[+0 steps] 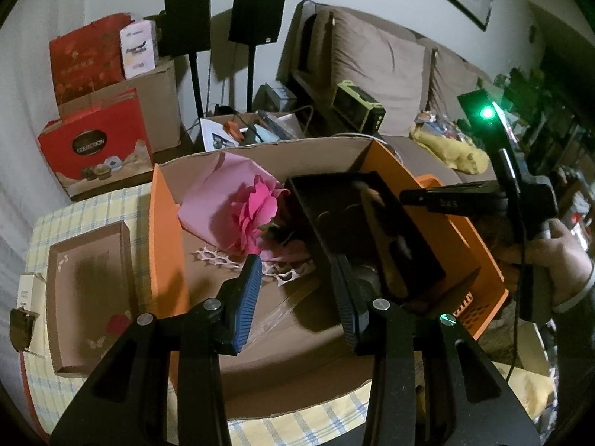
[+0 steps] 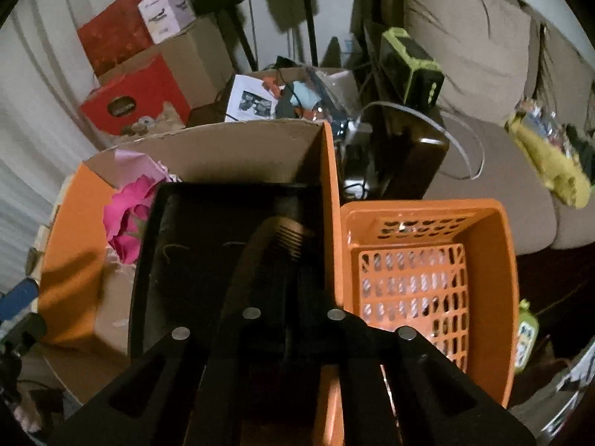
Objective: Organize objects
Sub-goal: 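Lower the comb onto the black tray and open the right gripper, then move both grippers away from the box toward the dark brown item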
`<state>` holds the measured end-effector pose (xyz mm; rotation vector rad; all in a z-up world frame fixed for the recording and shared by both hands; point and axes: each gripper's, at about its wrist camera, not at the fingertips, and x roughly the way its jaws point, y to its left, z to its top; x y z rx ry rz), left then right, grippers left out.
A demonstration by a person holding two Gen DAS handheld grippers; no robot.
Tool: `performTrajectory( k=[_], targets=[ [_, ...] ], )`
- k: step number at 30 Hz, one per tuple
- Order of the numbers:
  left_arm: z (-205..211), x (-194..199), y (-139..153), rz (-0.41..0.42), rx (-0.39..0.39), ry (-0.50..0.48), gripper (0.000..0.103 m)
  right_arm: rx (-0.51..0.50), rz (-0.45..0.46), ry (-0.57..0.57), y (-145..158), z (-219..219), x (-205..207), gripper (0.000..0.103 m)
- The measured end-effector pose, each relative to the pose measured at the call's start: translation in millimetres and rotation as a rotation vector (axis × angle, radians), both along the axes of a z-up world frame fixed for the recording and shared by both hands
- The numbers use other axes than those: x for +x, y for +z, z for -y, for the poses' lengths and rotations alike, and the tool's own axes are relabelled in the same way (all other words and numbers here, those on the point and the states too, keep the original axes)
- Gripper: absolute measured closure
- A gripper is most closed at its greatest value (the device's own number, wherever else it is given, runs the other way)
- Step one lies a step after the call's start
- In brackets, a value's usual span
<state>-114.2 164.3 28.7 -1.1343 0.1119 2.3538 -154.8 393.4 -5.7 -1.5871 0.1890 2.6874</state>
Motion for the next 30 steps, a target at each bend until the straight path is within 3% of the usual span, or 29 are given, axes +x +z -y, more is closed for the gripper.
performTrajectory(
  k=[5,7,12,17,20,23,27,30],
  targets=[
    [12.5,4.6,3.3,-0.012,0.005,0.018,0.053,-0.013,-0.015,0.004,5.1,14.8,12.2,0.085],
    [18.3,5.5,4.2,-0.010,0.008,0.027,0.048,0.000,-0.003,0.017,2.7,25.6,14.3,0.070],
    [35.9,6.8,6.4,-0.012,0.013,0.054,0.035,0.049,0.059,0.060,-16.5,52.0,17.1,0.069],
    [55.0,7.1,9.2,-0.003,0.021,0.086,0.034,0.135,0.082,0.079,-27.5,63.9,20.5,0.064],
    [67.4,7.7,11.1,-0.001,0.032,0.101,0.021,0.182,0.097,0.095,-33.5,66.4,22.6,0.064],
    [81.1,9.4,13.3,-0.003,0.033,0.113,0.020,0.200,0.097,0.100,-33.8,63.6,25.6,0.064],
    [98.3,11.0,16.1,-0.014,0.031,0.141,0.005,0.283,0.101,0.094,-32.9,62.6,29.7,0.064],
    [113.8,11.8,18.6,-0.020,0.035,0.173,0.002,0.266,0.093,0.083,-27.1,59.3,31.3,0.062]
  ],
)
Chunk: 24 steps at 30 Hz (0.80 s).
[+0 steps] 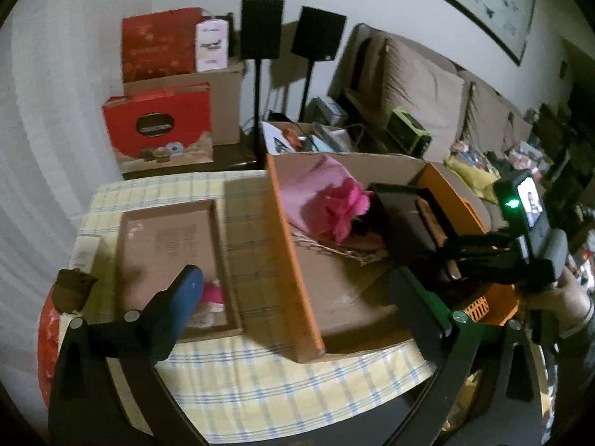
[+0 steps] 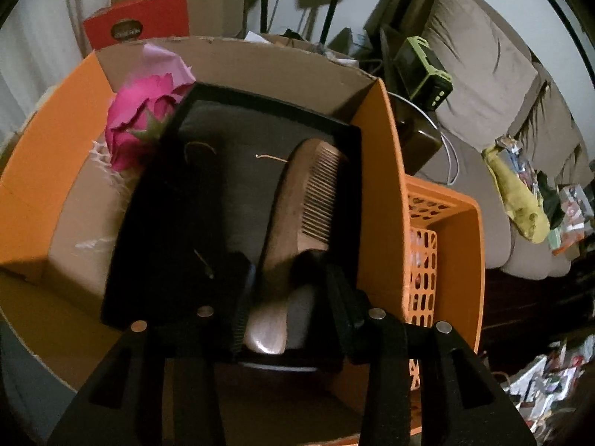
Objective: Organize objects
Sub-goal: 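Move both grippers away from the box toward the dark brown item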
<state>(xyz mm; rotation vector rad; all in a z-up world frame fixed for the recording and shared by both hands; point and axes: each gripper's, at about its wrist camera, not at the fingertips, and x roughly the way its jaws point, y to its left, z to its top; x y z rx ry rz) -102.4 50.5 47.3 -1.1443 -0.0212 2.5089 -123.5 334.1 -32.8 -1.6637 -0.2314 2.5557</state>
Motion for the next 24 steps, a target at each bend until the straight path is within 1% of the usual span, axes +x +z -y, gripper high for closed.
performTrajectory(
  k=[2,4,7,10,14,19,24],
  targets=[
    [10.0,0.8,1.5,-0.003,-0.002,0.021,0.001,-0.036,-0.037,-0.009,11.4,0.0,3.3,0.057],
    [19.4,2.1,3.3,-0.010,-0.019,0.043,0.001,-0.076,-0.082,-0.008,26.4,4.9,5.8,0.041],
    [31.5,6.3,7.2,-0.031,-0.042,0.071,0.001,-0.108,-0.156,0.016,48.1,19.4,11.4,0.031],
    [42.7,11.0,12.4,-0.063,-0.058,0.099,0.000,-0.135,-0.219,0.042,67.9,42.9,17.8,0.029],
    [57.6,15.2,18.3,-0.089,-0.076,0.137,0.000,-0.179,-0.262,0.069,80.7,68.8,18.6,0.025],
    [76.0,17.3,21.5,-0.094,-0.077,0.177,0.000,-0.216,-0.288,0.087,89.1,103.5,20.3,0.024],
    [92.3,20.8,23.9,-0.094,-0.067,0.200,0.000,-0.230,-0.305,0.118,96.0,134.0,23.0,0.023]
  ],
)
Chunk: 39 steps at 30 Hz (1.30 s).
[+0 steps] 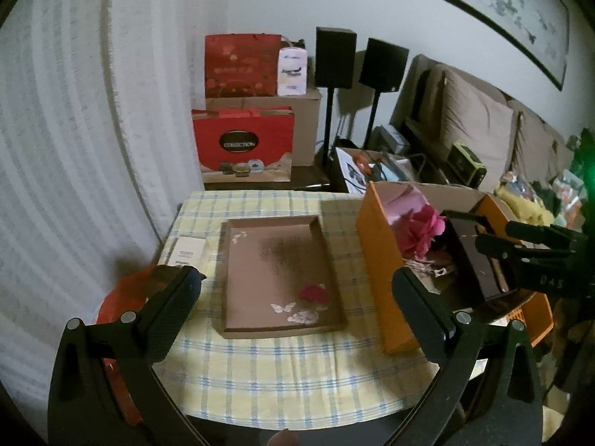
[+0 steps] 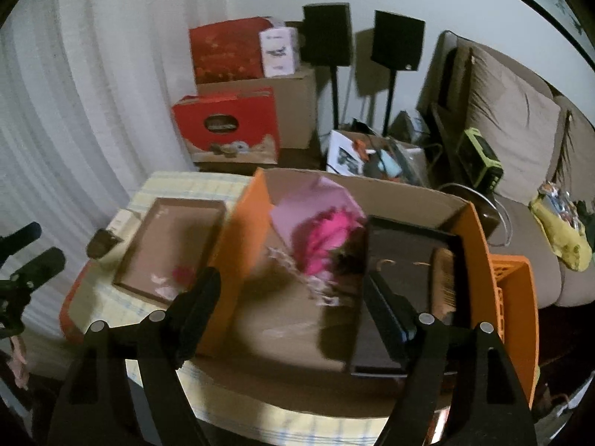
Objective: Organize objects
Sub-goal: 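Move both grippers away from the box toward the dark brown item, then grasp the small dark brown item with the left gripper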
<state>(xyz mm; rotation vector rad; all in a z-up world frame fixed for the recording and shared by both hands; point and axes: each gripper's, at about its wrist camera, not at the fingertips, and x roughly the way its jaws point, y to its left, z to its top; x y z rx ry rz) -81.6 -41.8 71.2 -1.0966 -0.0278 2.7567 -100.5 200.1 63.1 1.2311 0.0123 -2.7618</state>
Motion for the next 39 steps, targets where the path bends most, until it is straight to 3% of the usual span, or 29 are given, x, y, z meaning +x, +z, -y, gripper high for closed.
performTrajectory(
  k=[11,14,17,33,35,39],
  targets=[
    [29.3,4.1,1.8,0.002,-0.011,0.060,0.000,-0.009,-0.015,0.063,1.8,53.2,0.4,0.020],
    [42.7,4.9,0.4,0.014,0.035,0.098,0.000,-0.012,-0.017,0.078,-0.1,64.3,0.1,0.014],
    [53.8,5.3,-1.9,0.019,0.059,0.108,0.000,-0.013,-0.015,0.102,-1.7,75.6,-0.7,0.000],
    [132.1,-4.8,-31.1,0.047,-0.053,0.252,0.000,-0.012,-0.014,0.225,-10.7,145.2,-21.6,0.001],
    [141.1,-8.4,-41.1,0.069,-0.048,0.262,0.000,-0.033,0.000,0.244,-16.4,153.6,-27.5,0.001],
    [161.4,-19.8,-62.4,0.130,0.039,0.275,0.000,-0.077,0.032,0.273,-27.1,167.0,-37.3,0.003]
  ],
)
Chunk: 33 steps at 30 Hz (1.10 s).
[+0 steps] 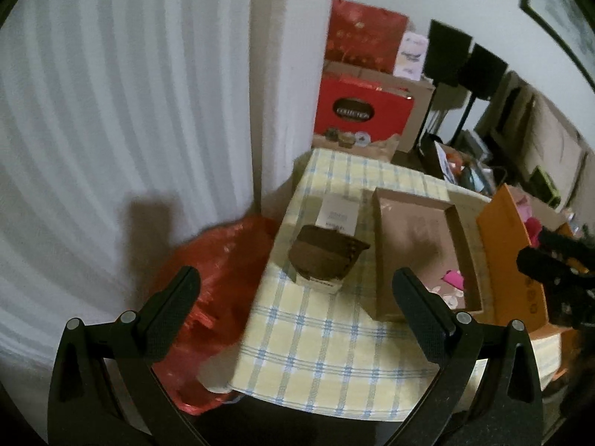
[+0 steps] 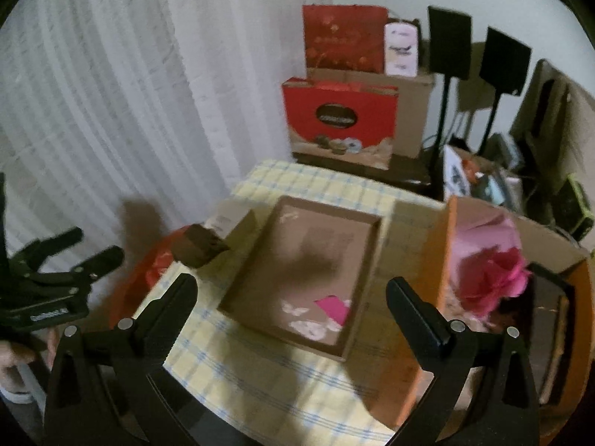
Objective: Organize objects
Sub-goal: 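Grasp the small dark brown item with the left gripper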
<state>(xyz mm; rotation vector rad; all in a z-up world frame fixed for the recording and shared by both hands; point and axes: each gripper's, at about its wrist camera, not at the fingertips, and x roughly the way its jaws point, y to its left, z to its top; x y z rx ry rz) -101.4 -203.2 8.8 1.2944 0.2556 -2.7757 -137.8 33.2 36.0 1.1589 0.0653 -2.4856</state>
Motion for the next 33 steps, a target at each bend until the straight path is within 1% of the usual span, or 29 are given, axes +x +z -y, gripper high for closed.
performTrajectory(
  k=[1,3,5,7,8,9,11,13,14,16,18,23,27,33],
  targets=[
    [5.9,-4.2,-5.8,0.012,0.036,0.003,0.000,-0.013,0.011,0.008,-2.9,3.4,-2.9,0.004],
    [14.6,-11.2,-15.0,0.029,0.084,0.014,0.003,-0.035,0.033,0.020,-8.6,8.2,-9.2,0.007],
    [19.4,-19.0,-22.3,0.041,0.106,0.020,0.008,-0.043,0.050,0.029,-14.7,15.4,-16.3,0.011],
    [22.0,-26.0,-28.0,0.051,0.115,0.016,0.010,-0.049,0.068,0.033,-21.4,21.5,-23.5,0.019],
    [22.4,-29.1,-30.1,0.054,0.118,0.010,0.013,-0.060,0.086,0.036,-26.2,25.4,-28.2,0.021],
    [22.8,-32.4,-32.8,0.059,0.119,0.007,0.018,-0.073,0.102,0.040,-30.0,27.8,-32.1,0.025],
    [23.2,-39.2,-38.4,0.072,0.110,0.002,0.021,-0.110,0.147,0.047,-40.0,33.9,-41.7,0.032],
    [22.9,-45.7,-44.7,0.079,0.107,-0.010,0.029,-0.140,0.181,0.053,-48.1,40.5,-50.1,0.040],
    [22.7,-49.0,-47.6,0.087,0.107,-0.014,0.034,-0.149,0.197,0.053,-52.9,44.2,-55.3,0.042],
    [23.8,-55.8,-55.0,0.102,0.115,-0.019,0.039,-0.158,0.219,0.054,-59.6,50.5,-63.3,0.050],
    [24.5,-61.4,-59.8,0.107,0.123,-0.020,0.042,-0.168,0.238,0.058,-65.7,56.9,-70.7,0.051],
    [24.8,-71.4,-69.5,0.108,0.125,-0.028,0.042,-0.195,0.278,0.064,-80.0,68.7,-84.8,0.054],
    [27.3,-78.5,-78.3,0.124,0.151,-0.033,0.050,-0.222,0.300,0.067,-89.7,73.9,-91.8,0.061],
    [28.6,-82.9,-85.7,0.131,0.190,-0.043,0.052,-0.234,0.315,0.084,-98.6,82.7,-96.0,0.063]
  ],
)
